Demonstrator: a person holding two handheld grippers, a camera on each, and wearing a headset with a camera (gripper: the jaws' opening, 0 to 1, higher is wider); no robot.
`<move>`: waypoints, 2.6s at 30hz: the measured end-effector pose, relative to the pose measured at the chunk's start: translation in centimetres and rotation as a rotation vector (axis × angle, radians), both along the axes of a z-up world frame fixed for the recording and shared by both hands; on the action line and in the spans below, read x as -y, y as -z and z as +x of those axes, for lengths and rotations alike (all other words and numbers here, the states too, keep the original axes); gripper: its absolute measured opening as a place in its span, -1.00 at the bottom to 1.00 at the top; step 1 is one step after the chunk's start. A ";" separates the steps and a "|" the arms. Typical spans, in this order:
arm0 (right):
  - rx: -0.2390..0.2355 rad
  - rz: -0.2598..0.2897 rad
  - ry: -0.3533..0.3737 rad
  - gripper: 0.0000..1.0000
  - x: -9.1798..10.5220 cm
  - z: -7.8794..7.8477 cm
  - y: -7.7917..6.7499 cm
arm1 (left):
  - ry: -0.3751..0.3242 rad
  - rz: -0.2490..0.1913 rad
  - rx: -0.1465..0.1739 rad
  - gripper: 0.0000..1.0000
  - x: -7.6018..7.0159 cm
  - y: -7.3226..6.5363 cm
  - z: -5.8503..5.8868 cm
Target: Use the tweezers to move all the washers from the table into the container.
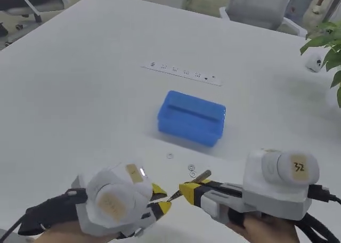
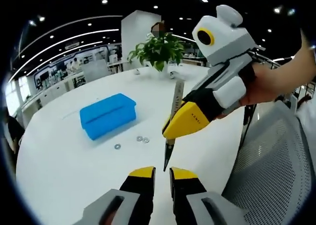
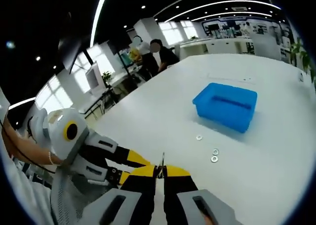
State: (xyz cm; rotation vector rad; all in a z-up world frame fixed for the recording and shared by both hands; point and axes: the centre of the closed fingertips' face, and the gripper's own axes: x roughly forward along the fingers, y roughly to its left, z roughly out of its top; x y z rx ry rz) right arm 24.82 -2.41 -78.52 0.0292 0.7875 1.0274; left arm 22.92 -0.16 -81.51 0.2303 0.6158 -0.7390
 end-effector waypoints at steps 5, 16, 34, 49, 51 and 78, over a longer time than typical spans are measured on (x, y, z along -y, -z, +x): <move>0.053 -0.052 -0.017 -0.98 0.3 1.8 0.3 | -0.131 -0.032 -0.062 -0.50 -2.6 -1.7 -1.3; 0.180 -0.111 -0.032 -0.97 -1.9 7.6 0.1 | -0.351 -0.106 0.063 0.25 -5.5 -5.0 -3.3; 0.195 -0.207 -0.043 -0.96 -3.6 11.4 3.3 | -0.354 -0.062 0.213 0.98 -4.4 -4.7 -1.5; 0.190 -0.267 -0.074 -0.97 -3.1 11.1 3.6 | -0.349 -0.006 0.232 0.97 -4.8 -4.3 -1.6; 0.186 -0.283 -0.082 -0.97 -2.9 11.0 3.6 | -0.352 -0.005 0.233 0.92 -4.9 -4.4 -1.6; 0.202 -0.246 0.024 -0.98 -3.2 10.5 4.3 | -0.339 0.056 0.230 0.87 -5.2 -4.0 -1.9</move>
